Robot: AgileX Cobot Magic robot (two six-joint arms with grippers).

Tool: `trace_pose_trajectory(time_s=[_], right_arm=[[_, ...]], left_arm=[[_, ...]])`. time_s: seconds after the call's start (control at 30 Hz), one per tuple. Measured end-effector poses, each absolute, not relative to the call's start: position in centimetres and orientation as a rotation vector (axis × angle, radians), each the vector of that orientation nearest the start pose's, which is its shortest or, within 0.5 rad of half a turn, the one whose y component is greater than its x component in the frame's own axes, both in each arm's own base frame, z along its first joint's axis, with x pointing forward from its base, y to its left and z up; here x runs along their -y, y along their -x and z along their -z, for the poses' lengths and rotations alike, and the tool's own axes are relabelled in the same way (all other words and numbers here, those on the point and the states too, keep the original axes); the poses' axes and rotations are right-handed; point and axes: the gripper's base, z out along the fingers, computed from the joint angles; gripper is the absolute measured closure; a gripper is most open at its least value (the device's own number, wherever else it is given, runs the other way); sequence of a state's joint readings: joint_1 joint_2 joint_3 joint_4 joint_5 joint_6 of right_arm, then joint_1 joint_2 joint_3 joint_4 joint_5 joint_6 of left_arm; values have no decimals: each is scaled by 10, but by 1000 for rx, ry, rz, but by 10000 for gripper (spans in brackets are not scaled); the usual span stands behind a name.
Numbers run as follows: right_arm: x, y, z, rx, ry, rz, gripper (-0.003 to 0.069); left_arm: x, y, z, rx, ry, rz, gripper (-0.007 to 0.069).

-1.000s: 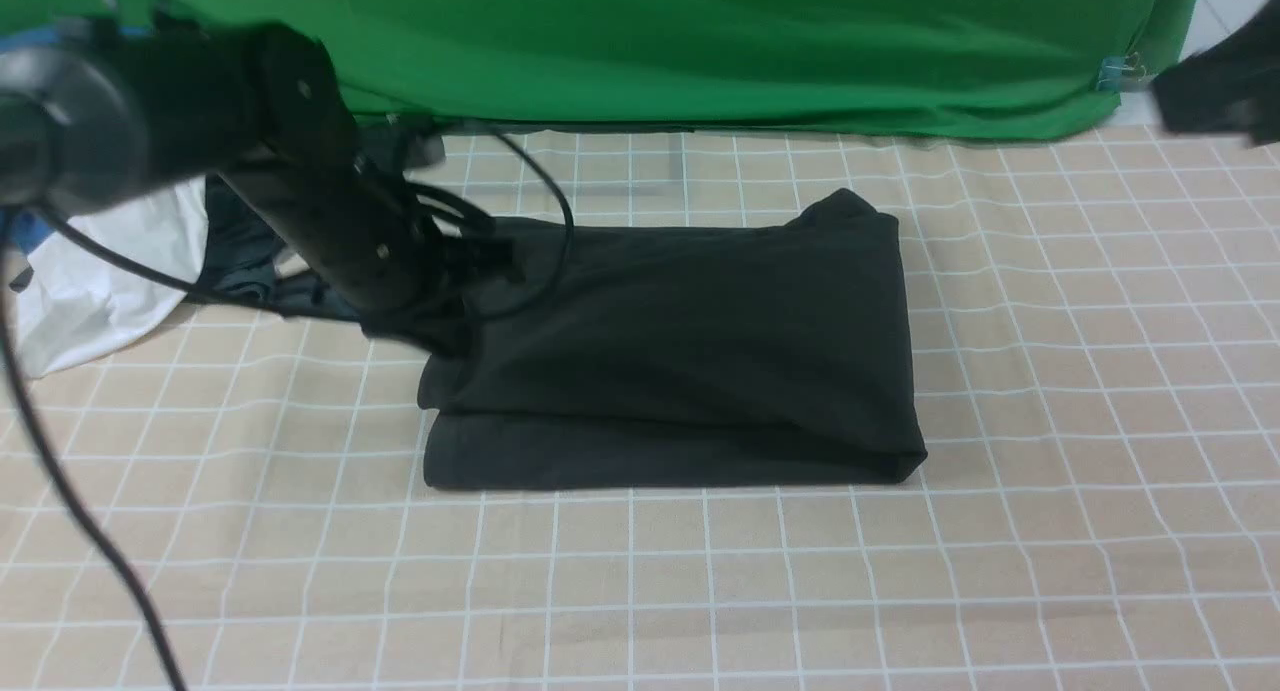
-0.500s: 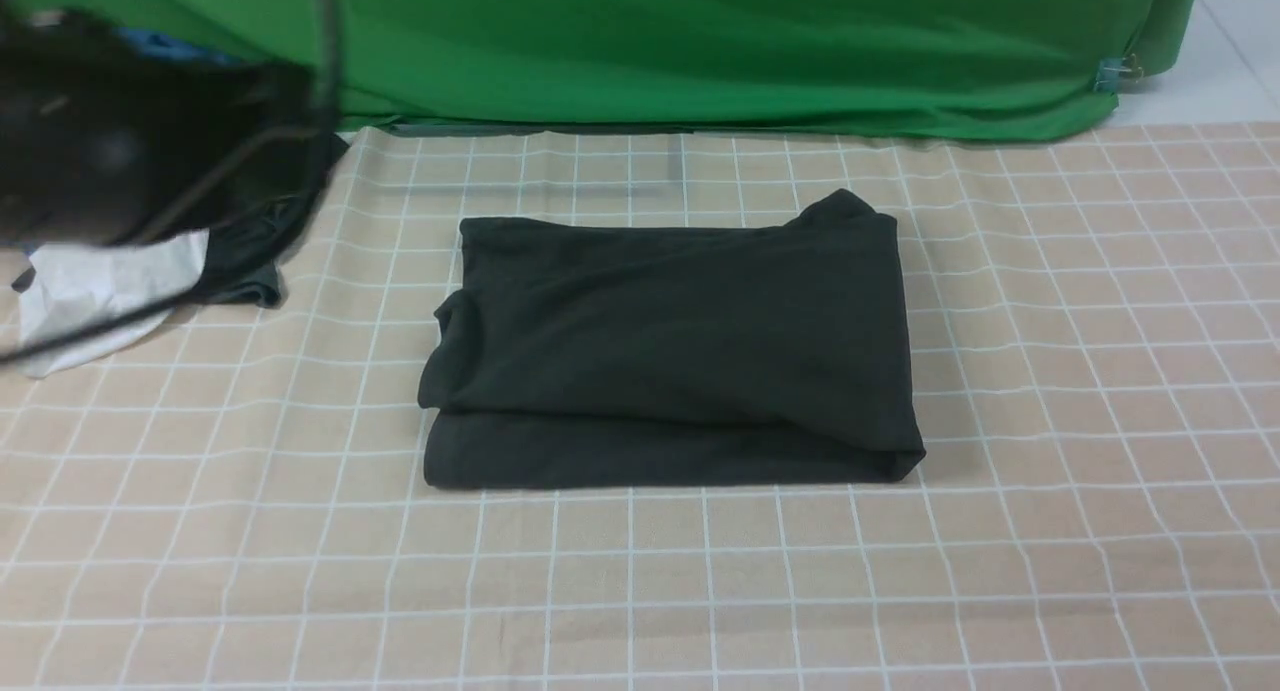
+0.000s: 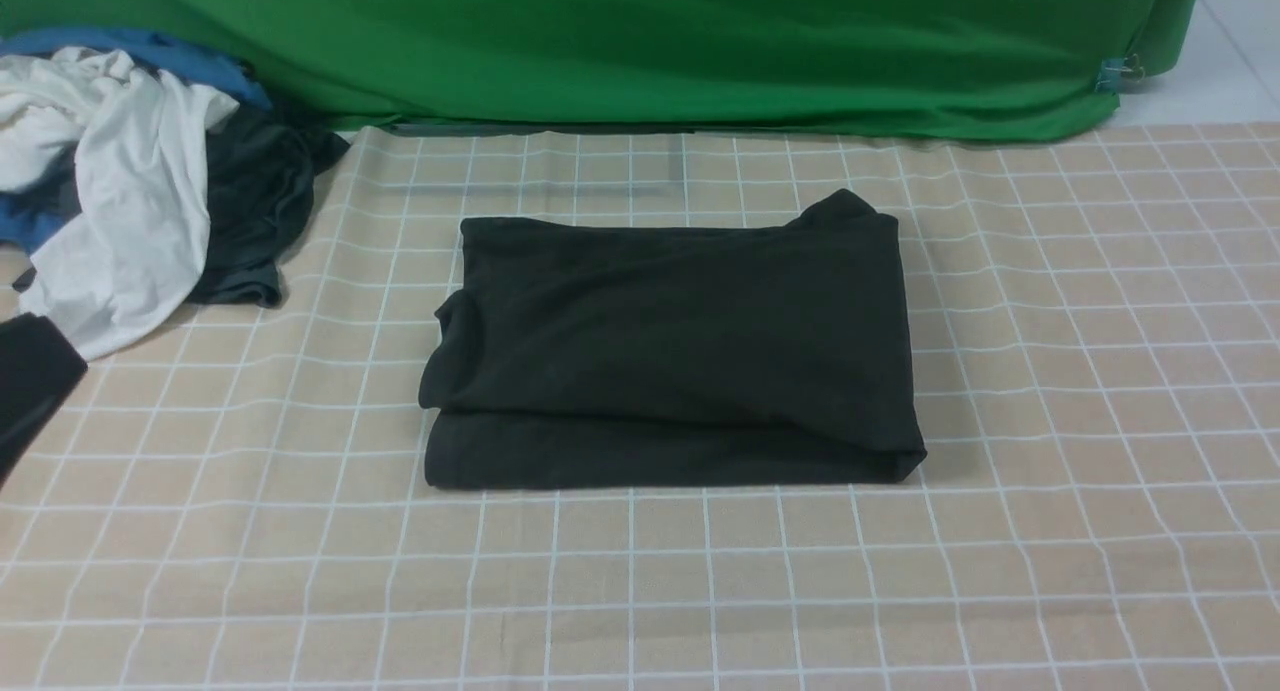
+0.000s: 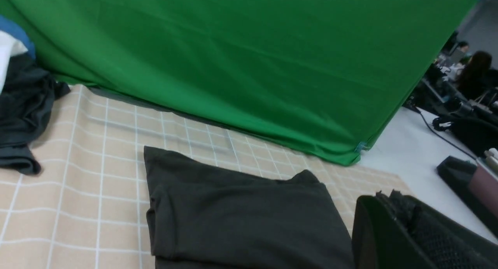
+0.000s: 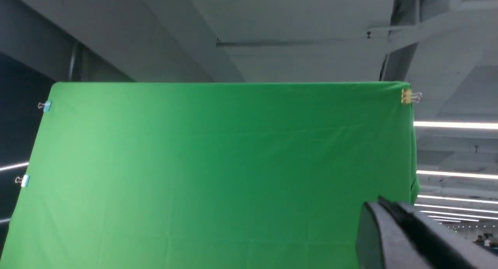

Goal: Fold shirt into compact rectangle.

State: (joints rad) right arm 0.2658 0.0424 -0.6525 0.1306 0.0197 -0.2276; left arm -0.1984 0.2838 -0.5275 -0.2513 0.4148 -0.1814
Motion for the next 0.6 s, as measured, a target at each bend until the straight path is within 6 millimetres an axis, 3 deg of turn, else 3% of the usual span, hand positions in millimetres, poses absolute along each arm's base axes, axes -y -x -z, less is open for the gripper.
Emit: trace_pose_trajectory(time_s=[0.6], right_arm=[[6, 26, -402, -964, 185, -171, 613]], left_arm=[[21, -56, -333, -1668, 101, 548, 610]])
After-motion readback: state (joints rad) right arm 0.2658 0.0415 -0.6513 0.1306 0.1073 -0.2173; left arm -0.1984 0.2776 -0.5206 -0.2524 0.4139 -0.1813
